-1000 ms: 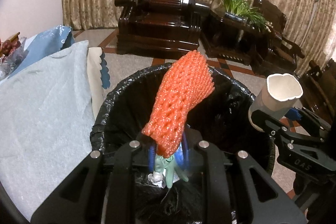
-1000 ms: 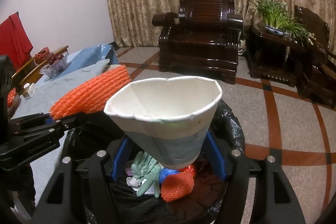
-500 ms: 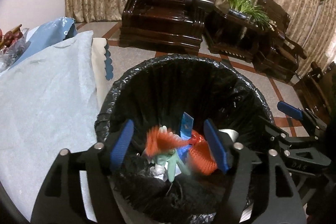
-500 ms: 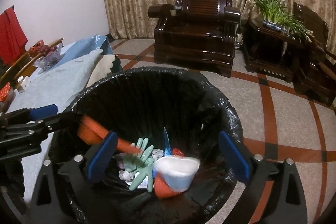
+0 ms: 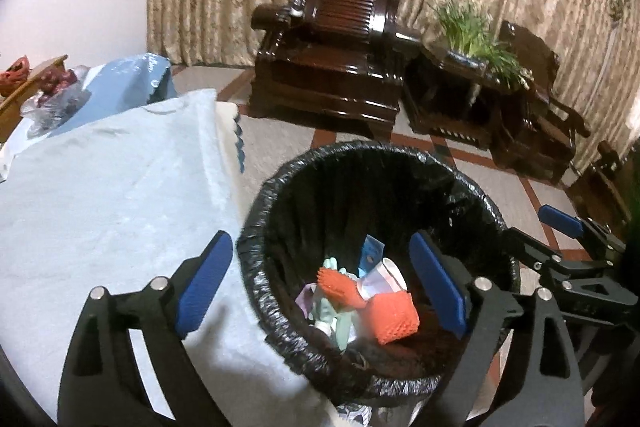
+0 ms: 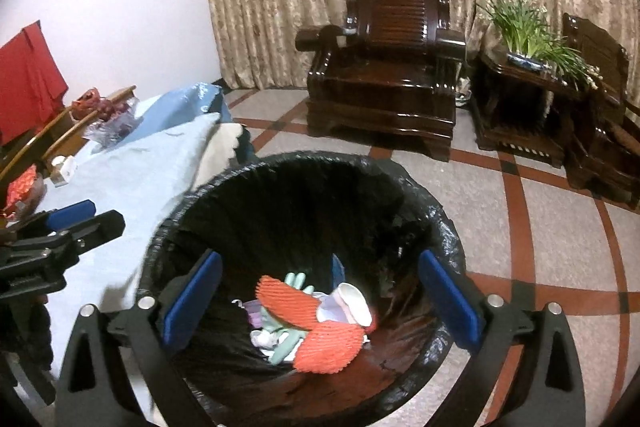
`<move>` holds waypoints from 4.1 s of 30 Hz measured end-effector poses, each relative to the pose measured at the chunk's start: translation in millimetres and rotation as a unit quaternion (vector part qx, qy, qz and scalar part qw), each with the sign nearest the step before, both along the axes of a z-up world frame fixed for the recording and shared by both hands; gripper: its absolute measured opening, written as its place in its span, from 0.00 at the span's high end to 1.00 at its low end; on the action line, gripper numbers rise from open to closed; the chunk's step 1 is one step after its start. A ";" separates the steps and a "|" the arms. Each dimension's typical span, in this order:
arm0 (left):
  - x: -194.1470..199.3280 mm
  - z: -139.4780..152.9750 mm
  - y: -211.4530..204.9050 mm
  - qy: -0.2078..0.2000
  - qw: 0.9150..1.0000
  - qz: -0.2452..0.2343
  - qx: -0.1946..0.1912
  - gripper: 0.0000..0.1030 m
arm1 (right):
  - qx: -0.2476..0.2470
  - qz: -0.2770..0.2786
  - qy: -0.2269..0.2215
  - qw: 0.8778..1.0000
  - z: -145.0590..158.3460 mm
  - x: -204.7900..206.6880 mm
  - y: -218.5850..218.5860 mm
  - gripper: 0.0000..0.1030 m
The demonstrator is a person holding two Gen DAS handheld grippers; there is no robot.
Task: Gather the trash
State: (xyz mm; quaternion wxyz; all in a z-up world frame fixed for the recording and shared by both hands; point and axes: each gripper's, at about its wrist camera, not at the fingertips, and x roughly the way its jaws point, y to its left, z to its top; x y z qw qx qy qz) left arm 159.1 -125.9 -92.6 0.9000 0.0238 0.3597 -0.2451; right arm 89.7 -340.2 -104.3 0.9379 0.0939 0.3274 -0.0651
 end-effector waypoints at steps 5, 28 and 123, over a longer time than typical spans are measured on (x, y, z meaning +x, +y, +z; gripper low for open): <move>-17.6 20.3 15.4 -0.018 1.000 0.009 -0.006 0.13 | -0.006 0.019 -0.025 0.999 27.4 -11.2 14.8 0.06; -88.1 99.7 74.6 -0.095 0.993 0.057 -0.025 0.11 | -0.013 0.077 -0.074 0.994 102.8 -47.1 75.3 0.06; -104.4 106.6 109.9 -0.104 0.992 0.073 -0.017 0.11 | -0.019 0.097 -0.079 0.992 108.7 -53.1 95.2 0.06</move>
